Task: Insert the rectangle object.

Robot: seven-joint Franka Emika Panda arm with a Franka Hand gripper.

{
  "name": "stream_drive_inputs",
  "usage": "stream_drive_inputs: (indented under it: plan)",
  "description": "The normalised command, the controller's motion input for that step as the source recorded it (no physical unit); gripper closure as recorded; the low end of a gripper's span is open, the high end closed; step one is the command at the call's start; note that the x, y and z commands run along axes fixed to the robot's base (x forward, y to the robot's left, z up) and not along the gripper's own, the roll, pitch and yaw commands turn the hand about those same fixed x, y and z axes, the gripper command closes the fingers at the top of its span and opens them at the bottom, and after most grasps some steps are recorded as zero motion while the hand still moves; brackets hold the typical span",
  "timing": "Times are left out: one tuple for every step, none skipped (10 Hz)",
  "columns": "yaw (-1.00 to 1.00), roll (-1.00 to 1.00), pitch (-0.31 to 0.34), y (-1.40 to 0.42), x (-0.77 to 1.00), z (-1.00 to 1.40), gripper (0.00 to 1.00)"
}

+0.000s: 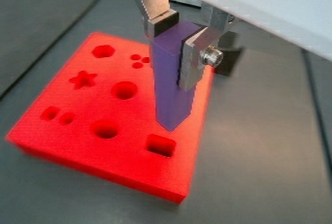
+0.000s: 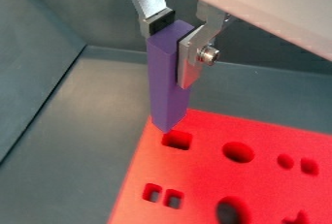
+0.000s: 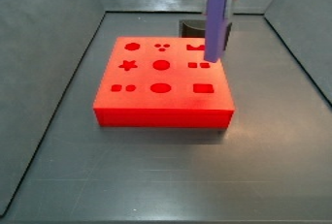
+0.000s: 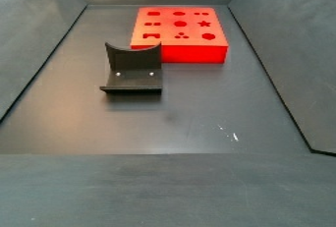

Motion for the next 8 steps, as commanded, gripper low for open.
stream_drive_inputs:
  plan:
    - [-0.89, -0.1, 0.034, 0.03, 0.2, -0.08, 1.0]
    - [-0.83, -0.09, 0.11, 0.03, 0.17, -0.11, 1.0]
    - [-0.77, -0.07, 0.17, 0.04, 0.15, -0.16, 1.0]
    - [-0.77, -0.02, 0.229, 0.07, 0.07, -0.32, 1.0]
    - [-0.83, -0.04, 0.299, 0.0, 0.0, -0.48, 1.0]
    - [-0.85, -0.08, 0.271, 0.0, 0.0, -0.4, 1.0]
    - [-0.82, -0.15, 0.24, -0.06, 0.01, -0.19, 1.0]
    - [-0.75, -0.2, 0.133, -0.12, 0.1, 0.0, 1.0]
